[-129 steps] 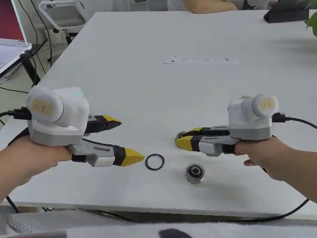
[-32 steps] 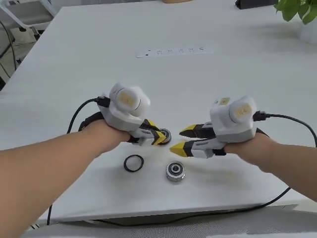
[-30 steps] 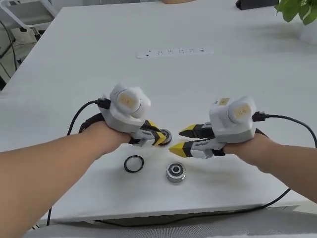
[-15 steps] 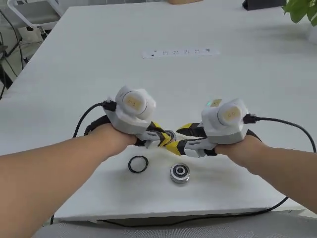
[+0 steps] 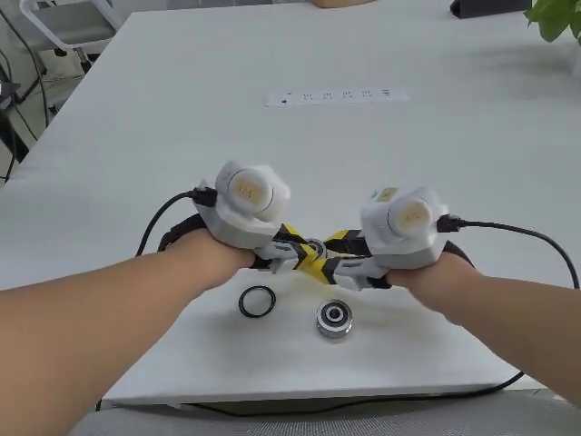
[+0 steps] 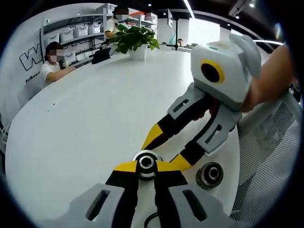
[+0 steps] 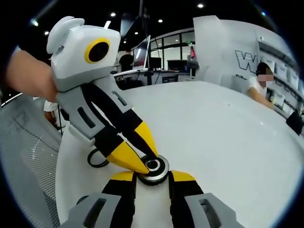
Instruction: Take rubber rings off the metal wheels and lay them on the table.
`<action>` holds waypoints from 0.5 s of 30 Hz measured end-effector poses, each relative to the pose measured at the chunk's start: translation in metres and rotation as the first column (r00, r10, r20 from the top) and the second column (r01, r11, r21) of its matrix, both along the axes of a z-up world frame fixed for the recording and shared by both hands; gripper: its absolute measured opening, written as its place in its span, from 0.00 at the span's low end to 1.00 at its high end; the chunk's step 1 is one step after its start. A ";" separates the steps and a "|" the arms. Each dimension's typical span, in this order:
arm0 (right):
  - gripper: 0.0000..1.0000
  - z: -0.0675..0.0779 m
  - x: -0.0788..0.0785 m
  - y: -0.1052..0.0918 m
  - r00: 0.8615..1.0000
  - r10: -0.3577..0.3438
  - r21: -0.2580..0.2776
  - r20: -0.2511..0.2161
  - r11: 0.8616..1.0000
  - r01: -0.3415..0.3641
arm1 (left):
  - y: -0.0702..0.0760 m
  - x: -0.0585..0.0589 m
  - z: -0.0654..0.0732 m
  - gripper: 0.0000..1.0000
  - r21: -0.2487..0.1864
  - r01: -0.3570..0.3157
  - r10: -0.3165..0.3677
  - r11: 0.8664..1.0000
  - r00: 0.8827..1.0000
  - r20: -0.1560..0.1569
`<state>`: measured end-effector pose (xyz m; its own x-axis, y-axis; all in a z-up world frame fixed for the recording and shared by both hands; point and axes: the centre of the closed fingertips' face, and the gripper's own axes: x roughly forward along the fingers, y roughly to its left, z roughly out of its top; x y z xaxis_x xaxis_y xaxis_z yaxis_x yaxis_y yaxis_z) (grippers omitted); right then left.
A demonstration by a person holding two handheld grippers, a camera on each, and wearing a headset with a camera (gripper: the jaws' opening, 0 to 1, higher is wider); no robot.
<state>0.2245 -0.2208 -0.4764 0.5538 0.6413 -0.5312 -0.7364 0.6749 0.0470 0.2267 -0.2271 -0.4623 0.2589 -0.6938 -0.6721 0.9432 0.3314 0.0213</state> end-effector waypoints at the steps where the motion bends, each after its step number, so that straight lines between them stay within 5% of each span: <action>1: 0.24 0.000 0.000 0.000 1.000 0.000 0.001 0.001 1.000 0.000 | 0.000 0.000 0.000 0.07 -0.001 -0.001 0.001 1.000 1.000 0.000; 15: 0.21 0.002 -0.003 -0.005 0.999 -0.014 0.050 -0.047 0.999 0.017 | 0.000 0.001 0.001 0.07 -0.001 -0.004 0.004 1.000 1.000 -0.001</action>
